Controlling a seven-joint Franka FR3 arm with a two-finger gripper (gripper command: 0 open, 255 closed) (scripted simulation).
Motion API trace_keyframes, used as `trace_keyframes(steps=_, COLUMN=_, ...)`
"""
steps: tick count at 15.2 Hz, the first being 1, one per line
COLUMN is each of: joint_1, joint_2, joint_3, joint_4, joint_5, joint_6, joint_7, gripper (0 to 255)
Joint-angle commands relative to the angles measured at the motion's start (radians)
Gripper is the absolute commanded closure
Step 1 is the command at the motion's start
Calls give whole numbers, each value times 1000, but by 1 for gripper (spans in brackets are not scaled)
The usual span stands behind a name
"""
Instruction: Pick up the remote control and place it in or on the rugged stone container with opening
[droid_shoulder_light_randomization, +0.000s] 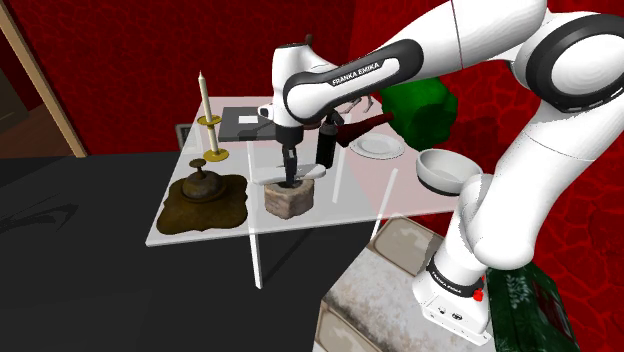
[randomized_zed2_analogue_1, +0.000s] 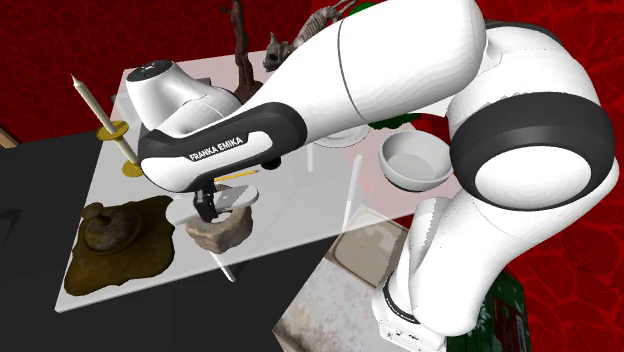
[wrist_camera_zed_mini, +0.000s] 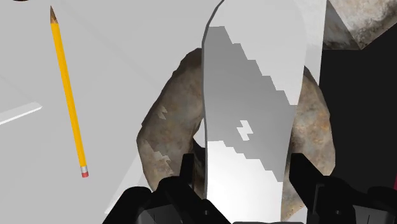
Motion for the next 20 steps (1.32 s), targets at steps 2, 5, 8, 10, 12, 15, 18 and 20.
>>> trace_keyframes(steps=2, joint_1=0, joint_2=0, joint_3=0, joint_4=-1, joint_5=0, joint_6=2, joint_7=0, gripper=255)
trace_keyframes(steps=5, joint_1=0, joint_2=0, joint_3=0, joint_4=-1, joint_5=0, joint_6=2, joint_7=0, gripper=0)
trace_keyframes(steps=8, joint_1=0, joint_2=0, joint_3=0, joint_4=-1, joint_5=0, joint_6=2, joint_7=0, gripper=0)
trace_keyframes(steps=10, joint_1=0, joint_2=0, joint_3=0, joint_4=-1, joint_5=0, joint_6=2, joint_7=0, gripper=0)
trace_keyframes(steps=12, joint_1=-1, joint_2=-22, joint_3=0, joint_4=45, joint_5=-2, joint_6=-66, joint_7=1, gripper=0)
trace_keyframes(steps=15, joint_1=-1, joint_2=-36, joint_3=0, joint_4=90, joint_5=-3, joint_6=-125, joint_7=2, gripper=0)
trace_keyframes(steps=18, joint_1=-1, joint_2=-36, joint_3=0, joint_4=90, joint_5=-3, joint_6=-125, joint_7=2, gripper=0)
trace_keyframes(steps=20, joint_1=-1, joint_2=-36, joint_3=0, joint_4=90, joint_5=-3, joint_6=-125, joint_7=2, gripper=0)
